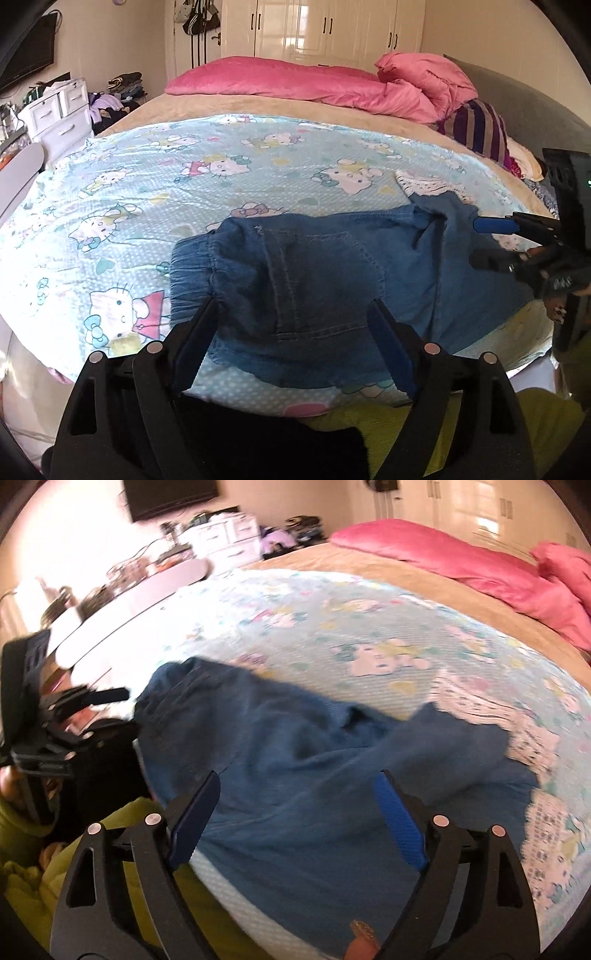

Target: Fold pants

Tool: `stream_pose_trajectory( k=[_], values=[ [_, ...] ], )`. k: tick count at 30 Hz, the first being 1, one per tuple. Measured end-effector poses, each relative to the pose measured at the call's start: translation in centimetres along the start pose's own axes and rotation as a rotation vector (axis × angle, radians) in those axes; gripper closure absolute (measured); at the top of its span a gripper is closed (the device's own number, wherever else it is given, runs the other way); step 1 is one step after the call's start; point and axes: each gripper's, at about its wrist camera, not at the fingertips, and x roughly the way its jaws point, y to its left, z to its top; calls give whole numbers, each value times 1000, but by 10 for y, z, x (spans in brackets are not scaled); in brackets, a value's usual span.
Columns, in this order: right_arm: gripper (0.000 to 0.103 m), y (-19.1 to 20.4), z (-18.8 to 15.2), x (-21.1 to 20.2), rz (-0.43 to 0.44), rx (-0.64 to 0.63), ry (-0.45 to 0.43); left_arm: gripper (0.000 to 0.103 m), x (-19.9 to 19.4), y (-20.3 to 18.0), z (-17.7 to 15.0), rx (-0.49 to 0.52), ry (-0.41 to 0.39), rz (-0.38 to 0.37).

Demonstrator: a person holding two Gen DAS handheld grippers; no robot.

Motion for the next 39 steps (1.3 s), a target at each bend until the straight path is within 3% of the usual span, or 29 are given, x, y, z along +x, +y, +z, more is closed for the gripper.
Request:
stream_pose_trajectory(
  k=[7, 13, 25, 31, 33, 35, 37, 39],
  values=[
    [19, -35, 4, -15, -87, 74, -53, 22, -1, -19, 5, 15, -21, -45],
    [16, -61, 16, -11, -112, 128, -60, 22, 15, -54, 13, 58, 4, -155],
    [15, -95, 69, 70, -145, 152, 61, 22, 78, -109, 28, 90, 113, -300],
    [15, -106, 83, 110, -214, 158, 125, 37, 107, -137, 32, 141, 161, -326],
    [15, -109, 85, 122, -241, 161, 145, 57, 116, -141, 28, 144, 172, -327],
    [15, -112, 86, 131, -256, 164, 156, 61, 120, -145, 21, 153, 184, -311],
    [20, -115, 86, 139, -274, 158, 162, 61, 116, -154, 15, 216, 158, -287],
    [38, -119, 85, 142, -291, 163, 160, 61, 114, -156, 15, 227, 150, -300]
  ],
)
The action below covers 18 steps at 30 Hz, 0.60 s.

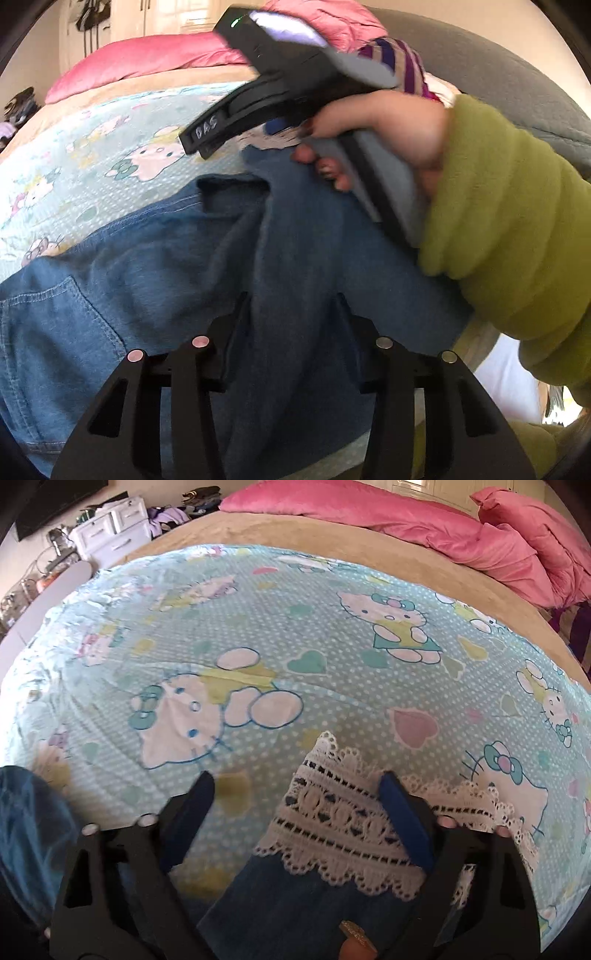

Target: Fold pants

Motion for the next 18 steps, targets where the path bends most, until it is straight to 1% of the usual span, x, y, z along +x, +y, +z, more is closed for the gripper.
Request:
stream_pose_trajectory(
  k=[1, 2, 3, 4, 5, 6, 8, 9, 10, 13, 16, 17, 18],
  values=[
    [44, -3, 1, 0, -1, 2, -13, 61, 0, 1, 0, -3, -1, -4],
    [62, -6, 1, -2, -8, 3, -22, 61, 0, 3, -1, -14, -4, -13],
    [71, -9, 1, -4, -10, 10, -27, 61, -1, 5, -1, -22, -6, -19],
    [82, -15, 1, -9, 29, 28, -39, 61, -1, 7, -2, -29, -9, -23],
    [92, -19, 1, -11, 50, 38, -45, 61, -3, 9, -3, -36, -14, -25],
    [95, -23, -2, -18, 56, 44, -60, 58, -5, 11, -4, -45, -21, -25],
    [96, -26, -6, -31, 52, 35, -91, 57, -10, 17, -4, -65, -36, -28],
    [96, -28, -9, -38, 56, 37, -104, 52, -11, 20, -4, -73, -42, -29],
    [96, -32, -14, -47, 63, 44, -117, 49, -14, 20, -5, -82, -47, -28],
    [97, -46, -25, -69, 77, 72, -146, 48, -17, 27, -6, -101, -57, -26],
    [97, -67, -43, -96, 100, 130, -177, 48, -17, 26, -5, -102, -57, -25],
    [97, -73, -50, -106, 105, 149, -186, 40, -16, 26, -5, -101, -59, -23],
    [97, -78, -56, -113, 109, 163, -194, 34, -17, 25, -5, -99, -63, -17]
  ],
)
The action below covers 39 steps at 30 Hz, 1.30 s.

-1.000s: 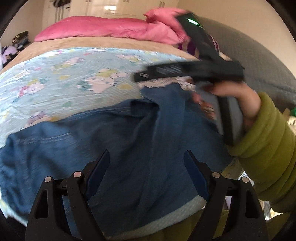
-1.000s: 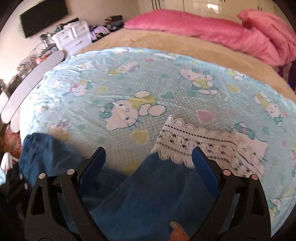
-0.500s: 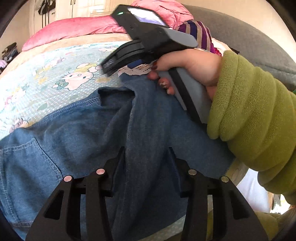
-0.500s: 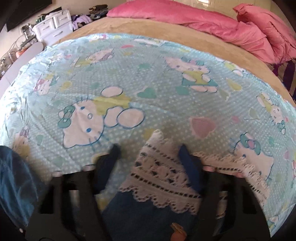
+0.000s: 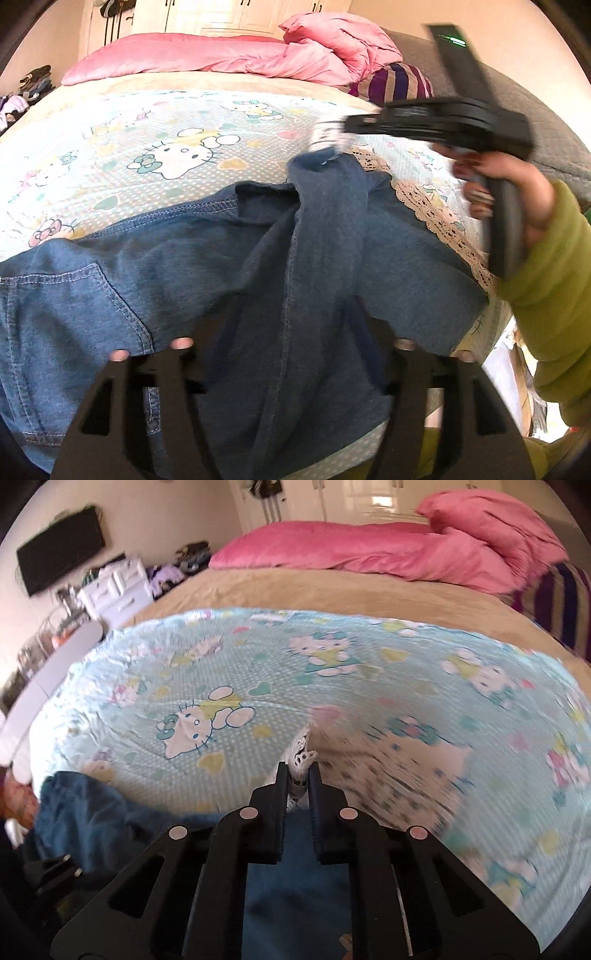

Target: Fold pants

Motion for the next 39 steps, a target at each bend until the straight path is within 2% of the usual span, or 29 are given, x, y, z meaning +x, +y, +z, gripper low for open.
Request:
stream_pose_trajectory(
  k=[5, 7, 9, 10, 12, 14, 17, 20, 25, 30, 34, 39],
  values=[
    [97, -27, -16, -52, -1, 70, -45, 35, 4, 1, 3, 7, -4, 14],
    [97, -37, -23, -72, -3, 97, -63, 44, 6, 3, 5, 10, -2, 8],
    [97, -45, -31, -87, 0, 115, -72, 64, 5, 3, 5, 19, 5, -9],
    [97, -48, -35, -94, 3, 123, -74, 69, 5, 3, 6, 24, 9, -15],
    [97, -52, -47, -109, 16, 143, -73, 91, 1, 1, 5, 47, 11, -43],
    [97, -55, -60, -122, 19, 159, -66, 97, -7, -5, 3, 90, 2, -54],
    [97, -59, -82, -137, 2, 184, -36, 97, -22, -14, -1, 162, -18, -66],
    [97, -63, -106, -140, -9, 219, 21, 97, -26, -22, -8, 227, -4, -72],
    [97, -67, -139, -134, -10, 268, 111, 97, -29, -28, -18, 276, 22, -70],
    [97, -72, -154, -133, -10, 292, 147, 97, -36, -27, -26, 294, 27, -84],
    [97, -73, -162, -124, -41, 286, 184, 97, -29, -33, -31, 322, 66, -76],
    [95, -83, -173, -116, -38, 316, 215, 94, -22, -34, -35, 333, 98, -66]
  ],
)
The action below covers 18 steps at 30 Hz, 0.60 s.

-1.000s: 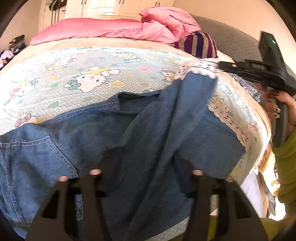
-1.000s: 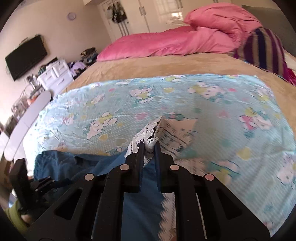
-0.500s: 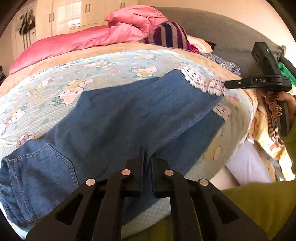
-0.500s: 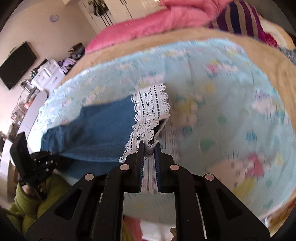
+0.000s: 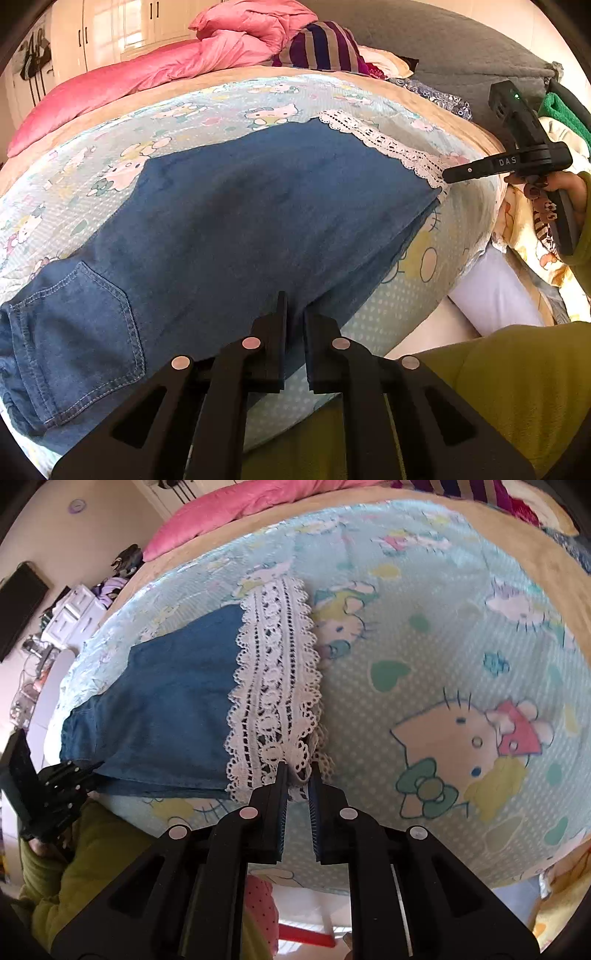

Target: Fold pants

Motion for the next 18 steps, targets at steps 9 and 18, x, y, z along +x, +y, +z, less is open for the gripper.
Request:
stream_pose_trajectory(
  k=[9, 18],
  values=[
    [54, 91, -7, -40, -25, -553, -179, 83, 4, -4, -2, 13, 19, 14],
    [54, 159, -24, 30, 88, -772, -40, 98, -10, -15, -12, 74, 24, 38]
  ],
)
